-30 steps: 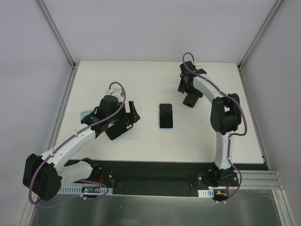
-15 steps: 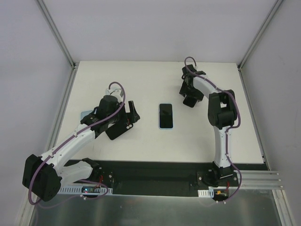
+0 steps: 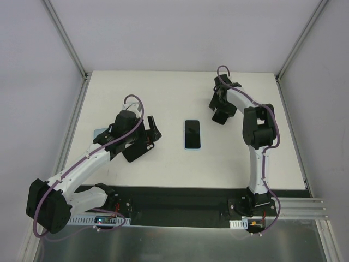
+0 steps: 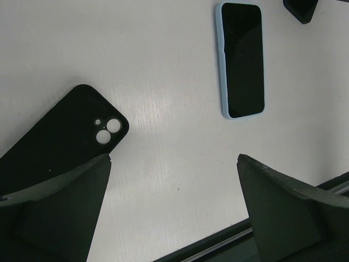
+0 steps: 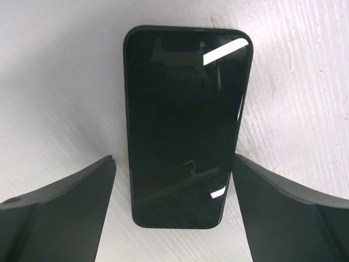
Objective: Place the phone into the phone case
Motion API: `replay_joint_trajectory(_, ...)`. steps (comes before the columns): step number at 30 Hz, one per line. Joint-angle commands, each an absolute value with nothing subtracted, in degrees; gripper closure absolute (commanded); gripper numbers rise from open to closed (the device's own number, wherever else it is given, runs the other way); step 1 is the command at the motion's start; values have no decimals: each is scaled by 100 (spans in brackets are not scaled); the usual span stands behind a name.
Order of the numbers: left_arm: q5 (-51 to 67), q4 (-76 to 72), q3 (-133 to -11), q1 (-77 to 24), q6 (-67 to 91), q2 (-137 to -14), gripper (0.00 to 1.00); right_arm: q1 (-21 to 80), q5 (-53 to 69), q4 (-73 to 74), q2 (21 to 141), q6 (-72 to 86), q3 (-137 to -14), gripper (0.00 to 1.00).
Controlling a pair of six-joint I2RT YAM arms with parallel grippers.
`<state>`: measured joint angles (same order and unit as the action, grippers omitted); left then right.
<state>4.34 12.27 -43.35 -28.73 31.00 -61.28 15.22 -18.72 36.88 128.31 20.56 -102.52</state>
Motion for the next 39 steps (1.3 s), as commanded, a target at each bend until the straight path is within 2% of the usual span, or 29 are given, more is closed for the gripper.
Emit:
replay_joint_trajectory(1, 211, 1335, -4517, -2664, 3427, -6178, 1, 1477, -1714, 3841, 12858, 1837, -10213, 14)
replay_joint_trajectory(6, 307, 1564, -4781, -2233, 3586, -6398, 1, 1441, -1723, 3902, 12823, 1705, -10195, 27)
replay_joint_trajectory(12, 756, 1775, -5255, -1284, 3613, -6898, 1, 1284, -1512, 3929, 12666, 1503, -10081, 36)
replay_joint_trajectory(17, 528, 2109, -5897, -818, 3463, -7786, 8, 1266, -1503, 3552, 12183, 1310, -9433, 36)
replay_joint_trajectory(21, 125, 2276, -5968, -257, 4039, -8252, 12, 1274, -1468, 3358, 11673, 1064, -8931, 38)
replay_joint_trajectory(26, -491, 2224, -5213, 325, 5123, -7849, 12, 1266, -1424, 3147, 11242, 967, -8464, 41)
replay_joint_trajectory(30, -1414, 2408, -4897, 518, 5727, -7507, 24, 1283, -1196, 3059, 11083, 1011, -8262, 42)
replay_joint_trajectory(35, -950, 2417, -4834, 984, 5881, -7681, 27, 1283, -1134, 2910, 11022, 1072, -7902, 43)
replay_joint_trajectory(37, -757, 2400, -4939, 967, 5530, -7769, 27, 1275, -1081, 2822, 10978, 1116, -7709, 43)
replay_joint_trajectory(39, -476, 2382, -5140, 827, 4662, -7910, 23, 1275, -1029, 2751, 10899, 1125, -7603, 43)
